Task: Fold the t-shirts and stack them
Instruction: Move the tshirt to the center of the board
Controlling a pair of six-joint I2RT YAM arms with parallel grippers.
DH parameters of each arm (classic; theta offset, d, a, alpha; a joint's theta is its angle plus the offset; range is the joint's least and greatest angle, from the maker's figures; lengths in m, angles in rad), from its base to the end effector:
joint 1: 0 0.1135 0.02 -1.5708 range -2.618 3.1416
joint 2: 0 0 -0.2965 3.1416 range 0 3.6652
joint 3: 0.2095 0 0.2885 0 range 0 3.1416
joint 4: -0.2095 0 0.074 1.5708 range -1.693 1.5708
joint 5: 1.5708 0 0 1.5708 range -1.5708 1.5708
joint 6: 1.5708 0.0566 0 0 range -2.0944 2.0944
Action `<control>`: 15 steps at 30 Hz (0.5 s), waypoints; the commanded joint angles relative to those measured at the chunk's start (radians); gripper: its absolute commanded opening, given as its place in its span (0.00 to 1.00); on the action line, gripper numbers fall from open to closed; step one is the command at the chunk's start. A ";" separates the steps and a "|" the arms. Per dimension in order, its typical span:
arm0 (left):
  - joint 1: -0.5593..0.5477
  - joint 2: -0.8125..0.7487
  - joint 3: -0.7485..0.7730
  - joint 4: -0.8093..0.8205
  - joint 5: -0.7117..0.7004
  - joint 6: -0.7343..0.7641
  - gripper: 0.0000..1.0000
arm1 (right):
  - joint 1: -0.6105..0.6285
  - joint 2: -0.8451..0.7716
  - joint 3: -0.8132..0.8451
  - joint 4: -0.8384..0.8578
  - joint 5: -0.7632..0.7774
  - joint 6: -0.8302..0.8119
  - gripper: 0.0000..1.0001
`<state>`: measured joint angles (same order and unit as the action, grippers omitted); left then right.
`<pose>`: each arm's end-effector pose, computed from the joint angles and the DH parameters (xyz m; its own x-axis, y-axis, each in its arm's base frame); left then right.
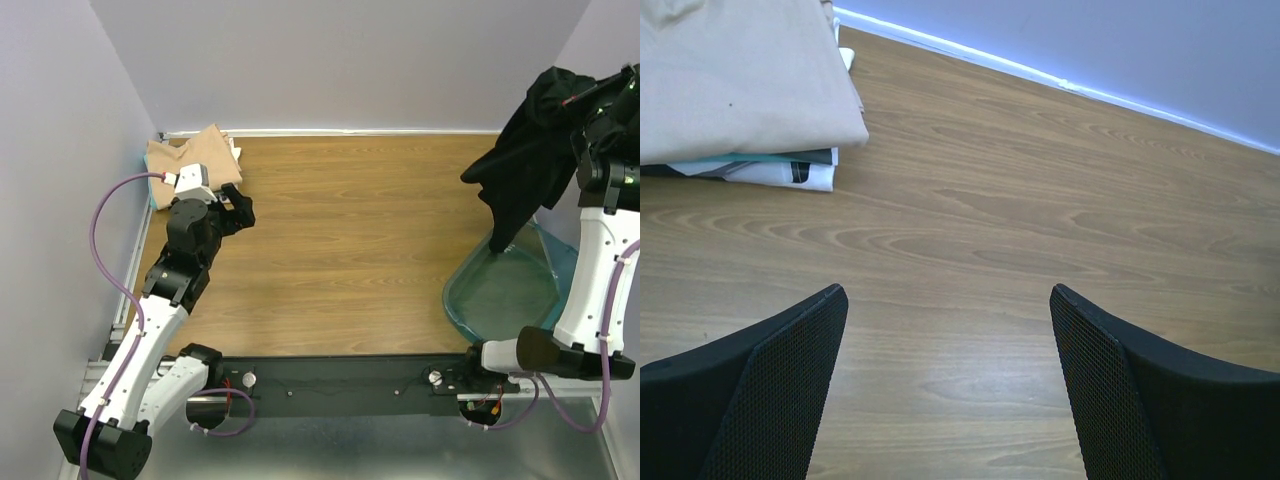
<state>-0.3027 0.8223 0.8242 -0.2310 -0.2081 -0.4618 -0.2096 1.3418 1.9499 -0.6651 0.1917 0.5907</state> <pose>0.2195 -0.0563 0.3619 -0.2385 -0.3822 -0.8928 -0.0074 0.9200 -0.3919 0.2710 -0.0687 0.6053 0.1711 0.5226 -0.8352 0.3552 0.7580 0.5470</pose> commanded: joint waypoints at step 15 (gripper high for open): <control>-0.004 -0.022 -0.016 -0.064 0.018 -0.058 0.89 | 0.364 0.243 0.331 0.159 -0.196 0.004 0.00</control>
<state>-0.3027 0.8223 0.8223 -0.2806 -0.2047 -0.4866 0.0429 1.5455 2.2082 -0.5838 -0.0154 0.6170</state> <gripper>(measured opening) 0.895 0.012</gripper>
